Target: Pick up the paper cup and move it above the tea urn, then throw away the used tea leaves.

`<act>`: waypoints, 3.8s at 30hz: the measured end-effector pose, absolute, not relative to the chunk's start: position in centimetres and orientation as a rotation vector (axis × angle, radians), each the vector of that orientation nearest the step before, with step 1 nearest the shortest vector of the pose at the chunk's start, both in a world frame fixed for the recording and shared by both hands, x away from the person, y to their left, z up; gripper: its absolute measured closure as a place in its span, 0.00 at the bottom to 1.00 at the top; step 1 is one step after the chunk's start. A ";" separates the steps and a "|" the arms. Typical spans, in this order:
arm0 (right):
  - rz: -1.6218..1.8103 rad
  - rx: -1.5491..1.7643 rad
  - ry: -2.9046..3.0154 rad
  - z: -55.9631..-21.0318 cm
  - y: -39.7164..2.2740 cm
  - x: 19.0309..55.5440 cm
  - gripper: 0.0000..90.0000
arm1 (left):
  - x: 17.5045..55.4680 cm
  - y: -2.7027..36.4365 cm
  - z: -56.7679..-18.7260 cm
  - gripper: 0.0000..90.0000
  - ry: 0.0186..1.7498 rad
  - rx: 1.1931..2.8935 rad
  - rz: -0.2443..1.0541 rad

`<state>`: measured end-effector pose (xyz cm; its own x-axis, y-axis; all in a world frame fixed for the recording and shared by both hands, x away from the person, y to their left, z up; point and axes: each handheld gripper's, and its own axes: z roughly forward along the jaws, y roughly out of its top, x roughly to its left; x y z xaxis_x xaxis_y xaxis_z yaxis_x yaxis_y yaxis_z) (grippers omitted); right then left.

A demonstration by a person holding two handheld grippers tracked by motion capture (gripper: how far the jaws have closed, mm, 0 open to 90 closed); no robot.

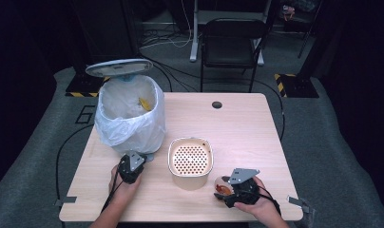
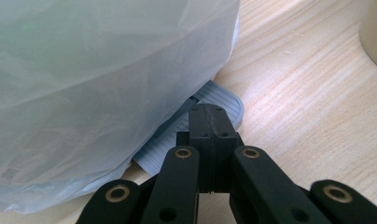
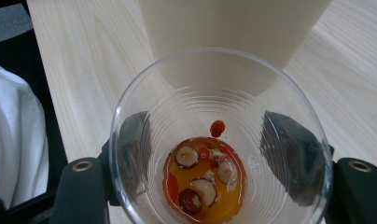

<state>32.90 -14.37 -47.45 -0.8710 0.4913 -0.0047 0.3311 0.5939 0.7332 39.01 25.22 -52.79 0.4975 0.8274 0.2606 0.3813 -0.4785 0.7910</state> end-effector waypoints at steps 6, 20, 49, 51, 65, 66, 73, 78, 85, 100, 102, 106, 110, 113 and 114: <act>1.121 0.696 2.597 -46.9 -14.9 33.4 0.37 | 39.0 25.2 -52.8 1.00 0.988 2.070 0.854; 1.093 0.752 2.548 -44.7 -16.2 36.9 0.37 | 39.0 25.2 -52.8 1.00 0.993 2.058 0.854; 1.013 0.777 2.478 -40.6 -14.7 46.8 0.37 | 39.0 25.2 -52.9 1.00 0.995 2.053 0.848; 1.034 0.777 2.470 -40.4 -14.6 47.4 0.37 | 39.0 25.2 -52.8 1.00 0.994 2.056 0.846; 1.118 0.766 2.408 -38.9 -13.1 50.6 0.37 | 39.1 25.3 -52.8 1.00 0.990 2.061 0.847; 1.146 0.747 2.401 -38.9 -13.0 50.7 0.37 | 39.1 25.3 -52.8 1.00 0.991 2.062 0.844; 1.260 0.659 2.392 -38.9 -12.2 51.1 0.37 | 39.1 25.3 -52.8 1.00 0.991 2.060 0.852; 1.360 0.625 2.371 -38.9 -11.7 51.3 0.37 | 39.0 25.3 -52.8 1.00 0.991 2.060 0.853; 1.432 0.603 2.355 -39.2 -11.1 51.8 0.37 | 39.1 25.3 -52.8 1.00 0.993 2.057 0.843; 1.400 0.332 2.297 -38.7 -9.3 51.0 0.42 | 39.1 25.3 -52.8 1.00 0.992 2.060 0.845; 1.395 0.307 2.293 -38.6 -9.2 50.8 0.42 | 39.1 25.3 -52.8 1.00 0.992 2.061 0.845; 1.383 0.266 2.290 -38.5 -8.9 50.6 0.42 | 39.0 25.3 -52.8 1.00 0.992 2.058 0.852; 1.372 0.249 2.296 -38.5 -8.7 50.4 0.42 | 39.0 25.2 -52.8 1.00 0.991 2.058 0.852; 1.372 0.227 2.289 -38.3 -8.4 50.3 0.42 | 39.1 25.3 -52.8 1.00 0.990 2.061 0.846; 1.370 0.216 2.286 -38.3 -8.4 50.2 0.42 | 39.1 25.3 -52.8 1.00 0.991 2.061 0.845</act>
<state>50.22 -8.38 -38.29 -0.8803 0.3617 -0.3069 -0.1001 0.4909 0.8654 39.06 25.29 -52.80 0.4969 0.8299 0.2538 0.3812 -0.4714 0.7953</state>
